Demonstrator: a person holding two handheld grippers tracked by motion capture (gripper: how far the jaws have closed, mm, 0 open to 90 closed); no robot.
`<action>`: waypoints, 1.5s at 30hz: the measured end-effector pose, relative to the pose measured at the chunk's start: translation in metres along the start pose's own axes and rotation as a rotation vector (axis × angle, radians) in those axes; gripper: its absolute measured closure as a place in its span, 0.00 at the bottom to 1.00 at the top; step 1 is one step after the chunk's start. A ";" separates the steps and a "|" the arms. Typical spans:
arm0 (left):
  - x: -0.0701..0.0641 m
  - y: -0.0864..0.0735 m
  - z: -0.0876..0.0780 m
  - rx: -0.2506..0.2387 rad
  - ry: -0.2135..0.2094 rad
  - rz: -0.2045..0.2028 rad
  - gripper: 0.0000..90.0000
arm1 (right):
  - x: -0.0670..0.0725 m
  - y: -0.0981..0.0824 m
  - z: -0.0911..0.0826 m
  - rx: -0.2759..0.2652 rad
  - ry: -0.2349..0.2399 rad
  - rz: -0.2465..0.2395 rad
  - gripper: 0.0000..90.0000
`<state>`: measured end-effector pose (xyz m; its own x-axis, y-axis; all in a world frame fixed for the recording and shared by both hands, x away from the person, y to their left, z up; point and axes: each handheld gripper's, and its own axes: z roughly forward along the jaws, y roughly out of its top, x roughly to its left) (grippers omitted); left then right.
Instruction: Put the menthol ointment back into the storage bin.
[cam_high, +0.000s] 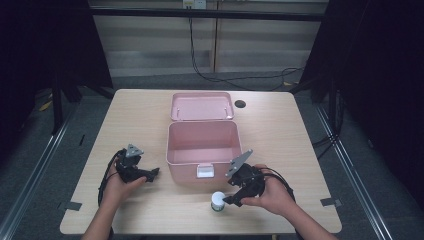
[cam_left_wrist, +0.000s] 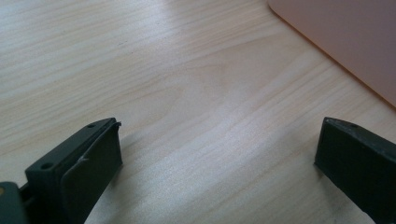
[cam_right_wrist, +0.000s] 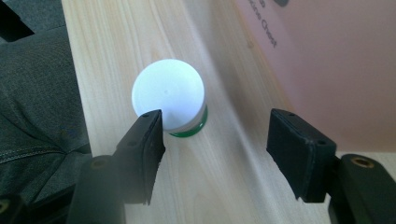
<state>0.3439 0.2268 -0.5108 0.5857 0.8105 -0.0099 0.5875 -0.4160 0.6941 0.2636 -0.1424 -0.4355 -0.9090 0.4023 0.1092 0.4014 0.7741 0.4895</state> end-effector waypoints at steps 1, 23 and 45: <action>0.000 0.000 0.000 -0.001 -0.001 0.000 0.00 | 0.001 0.001 0.000 0.000 0.002 0.003 0.40; 0.000 0.000 0.000 -0.004 -0.006 -0.002 0.00 | 0.019 0.020 0.020 0.064 0.064 -0.064 0.43; 0.001 0.000 0.000 -0.001 -0.004 0.003 0.00 | 0.019 0.027 0.025 0.114 0.062 -0.117 0.55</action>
<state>0.3441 0.2274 -0.5109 0.5898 0.8074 -0.0109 0.5849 -0.4179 0.6952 0.2604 -0.1013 -0.4418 -0.9541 0.2780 0.1116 0.2991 0.8657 0.4013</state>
